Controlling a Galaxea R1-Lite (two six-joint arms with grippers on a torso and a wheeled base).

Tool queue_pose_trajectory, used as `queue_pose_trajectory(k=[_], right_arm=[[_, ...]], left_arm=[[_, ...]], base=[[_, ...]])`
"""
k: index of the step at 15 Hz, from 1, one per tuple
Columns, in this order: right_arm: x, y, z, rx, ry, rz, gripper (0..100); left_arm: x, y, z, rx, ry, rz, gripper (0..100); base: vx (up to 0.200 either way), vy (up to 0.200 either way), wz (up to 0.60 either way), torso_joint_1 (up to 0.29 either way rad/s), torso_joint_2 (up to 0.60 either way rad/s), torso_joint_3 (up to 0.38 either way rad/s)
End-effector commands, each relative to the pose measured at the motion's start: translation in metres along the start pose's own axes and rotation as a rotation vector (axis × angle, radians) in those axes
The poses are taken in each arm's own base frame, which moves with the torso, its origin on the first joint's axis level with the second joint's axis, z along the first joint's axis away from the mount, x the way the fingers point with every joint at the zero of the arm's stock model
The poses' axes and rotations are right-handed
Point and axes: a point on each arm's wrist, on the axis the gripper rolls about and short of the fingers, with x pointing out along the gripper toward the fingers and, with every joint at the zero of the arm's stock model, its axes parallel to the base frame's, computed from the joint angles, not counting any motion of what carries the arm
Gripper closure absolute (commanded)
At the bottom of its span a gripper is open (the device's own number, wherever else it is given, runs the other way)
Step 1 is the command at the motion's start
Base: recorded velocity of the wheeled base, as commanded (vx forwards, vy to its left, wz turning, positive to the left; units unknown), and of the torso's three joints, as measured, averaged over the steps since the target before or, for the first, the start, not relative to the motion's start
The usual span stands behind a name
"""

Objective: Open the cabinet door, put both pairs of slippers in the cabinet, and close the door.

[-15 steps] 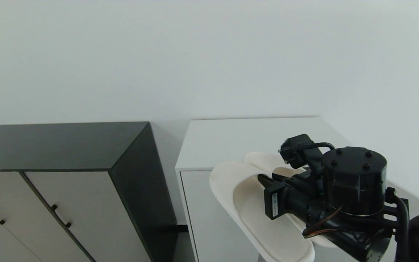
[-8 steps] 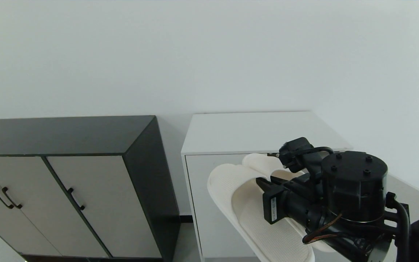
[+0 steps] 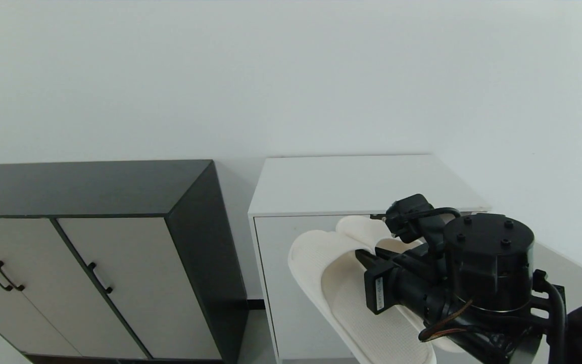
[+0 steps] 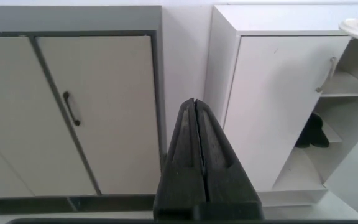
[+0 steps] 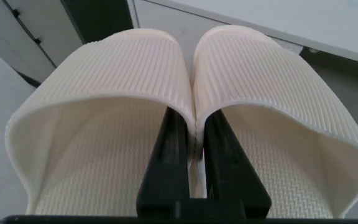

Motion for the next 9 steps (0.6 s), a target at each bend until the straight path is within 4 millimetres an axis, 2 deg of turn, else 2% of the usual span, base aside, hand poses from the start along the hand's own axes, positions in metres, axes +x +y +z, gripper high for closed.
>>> queue_pose_trajectory(k=[1,9], right_arm=[[0.0008,0.0002,-0.0008,-0.001,0.003,0.0,100],[-0.0016,-0.0008,-0.0016,0.011,-0.028,0.009,100]], left_arm=[[0.0001,0.0,0.0001,0.0,0.001,0.003,100],[0.0001,0.0,0.0002,0.0,-0.001,0.003,100]], base=[[0.0,-0.2,0.0,0.012,0.0,-0.002],[0.0,-0.2,0.0,0.005,0.0,0.003]])
